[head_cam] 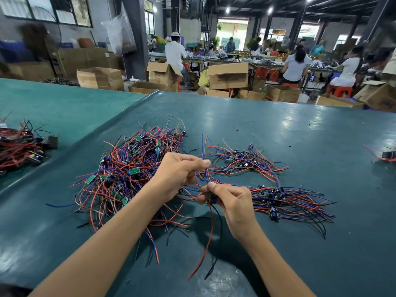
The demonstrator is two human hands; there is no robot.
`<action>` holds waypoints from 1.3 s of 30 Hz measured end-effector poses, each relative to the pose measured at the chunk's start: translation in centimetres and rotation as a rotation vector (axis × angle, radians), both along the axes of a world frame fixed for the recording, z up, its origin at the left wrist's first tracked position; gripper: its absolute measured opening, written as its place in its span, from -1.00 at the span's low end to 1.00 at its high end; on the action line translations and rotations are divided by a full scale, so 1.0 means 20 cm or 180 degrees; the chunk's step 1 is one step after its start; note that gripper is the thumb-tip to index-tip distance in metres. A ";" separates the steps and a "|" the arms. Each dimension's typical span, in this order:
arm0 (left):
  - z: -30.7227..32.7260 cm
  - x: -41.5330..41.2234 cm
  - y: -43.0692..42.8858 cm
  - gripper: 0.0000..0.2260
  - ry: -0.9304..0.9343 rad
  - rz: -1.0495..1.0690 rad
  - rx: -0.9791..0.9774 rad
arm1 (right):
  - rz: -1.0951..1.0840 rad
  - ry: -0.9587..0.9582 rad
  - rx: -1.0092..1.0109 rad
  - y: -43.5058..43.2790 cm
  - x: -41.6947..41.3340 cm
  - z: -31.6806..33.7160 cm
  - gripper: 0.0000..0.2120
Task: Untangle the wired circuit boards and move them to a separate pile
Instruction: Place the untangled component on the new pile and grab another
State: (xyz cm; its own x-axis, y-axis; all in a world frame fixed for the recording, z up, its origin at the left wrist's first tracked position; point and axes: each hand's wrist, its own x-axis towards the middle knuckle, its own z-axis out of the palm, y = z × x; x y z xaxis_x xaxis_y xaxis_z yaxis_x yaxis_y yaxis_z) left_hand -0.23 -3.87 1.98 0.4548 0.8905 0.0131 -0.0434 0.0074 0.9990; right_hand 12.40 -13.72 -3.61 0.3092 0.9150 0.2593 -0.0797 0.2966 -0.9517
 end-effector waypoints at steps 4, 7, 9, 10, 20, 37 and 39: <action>0.04 0.06 0.06 -0.90 -0.0093 0.0270 -0.0040 | -0.0053 0.0143 0.0013 0.00 0.01 0.00 -0.74; 0.06 0.11 0.10 -0.89 -0.0158 0.0472 -0.0092 | -0.0116 0.0182 0.0038 0.00 0.03 0.00 -0.76; 0.06 0.13 0.12 -0.90 -0.0193 0.0571 -0.0133 | -0.0145 0.0159 0.0049 0.00 0.03 0.00 -0.76; 0.05 0.14 0.13 -0.89 -0.0197 0.0598 -0.0163 | -0.0160 0.0164 0.0045 0.00 0.03 0.00 -0.77; 0.16 0.09 0.22 -0.72 -0.1114 0.1035 -0.0784 | 0.0087 0.0004 -0.0059 -0.03 -0.05 -0.01 -0.77; 0.04 -0.01 -0.04 -0.69 0.0020 -0.0190 -0.0371 | -0.0085 -0.0066 -0.0041 -0.03 -0.05 0.01 -0.76; 0.09 0.00 0.03 -0.74 -0.0133 0.0093 -0.0365 | -0.0013 -0.0108 -0.0023 -0.03 -0.05 0.00 -0.75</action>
